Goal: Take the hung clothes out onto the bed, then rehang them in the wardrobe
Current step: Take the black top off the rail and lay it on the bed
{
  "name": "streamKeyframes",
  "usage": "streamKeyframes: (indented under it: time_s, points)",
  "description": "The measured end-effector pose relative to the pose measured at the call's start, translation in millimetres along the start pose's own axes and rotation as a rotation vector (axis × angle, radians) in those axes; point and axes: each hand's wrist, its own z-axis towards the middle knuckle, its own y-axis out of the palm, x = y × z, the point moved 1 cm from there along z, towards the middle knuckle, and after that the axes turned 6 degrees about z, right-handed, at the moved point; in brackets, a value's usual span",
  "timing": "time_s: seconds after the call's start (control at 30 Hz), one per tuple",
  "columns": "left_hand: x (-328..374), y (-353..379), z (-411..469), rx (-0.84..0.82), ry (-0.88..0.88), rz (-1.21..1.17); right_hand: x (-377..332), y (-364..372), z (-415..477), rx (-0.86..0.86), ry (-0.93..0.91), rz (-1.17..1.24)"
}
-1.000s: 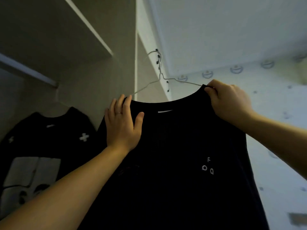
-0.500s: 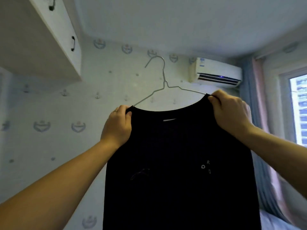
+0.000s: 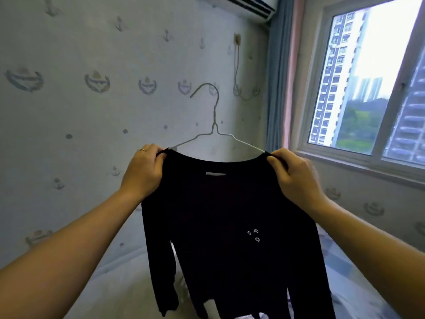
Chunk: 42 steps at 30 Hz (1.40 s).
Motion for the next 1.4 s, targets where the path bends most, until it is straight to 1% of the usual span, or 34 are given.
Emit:
streamKeyframes:
  time_s: [0.17,0.4,0.57,0.7,0.8,1.13,1.27,1.4]
  points:
    - [-70,89,9,-0.119,0.016,-0.002,53,72,-21,-0.136,0.122,0.023]
    - [-154,194,63,-0.235,0.009,-0.046,105,169,-12,-0.219,0.279,0.025]
    - [-190,260,99,-0.282,0.018,-0.024,142,222,-5,-0.244,0.424,0.016]
    - [-198,319,121,-0.322,0.052,-0.010,178,242,0,-0.262,0.526,0.001]
    - [-193,369,140,-0.349,0.075,-0.013,213,250,5,-0.229,0.567,-0.026]
    - [-154,542,212,-0.459,0.150,-0.070,362,253,42,-0.205,0.697,-0.077]
    - [-145,600,223,-0.505,0.149,-0.077,410,259,52,-0.196,0.747,-0.055]
    - [-150,649,224,-0.568,0.148,-0.053,447,279,48,-0.201,0.804,-0.100]
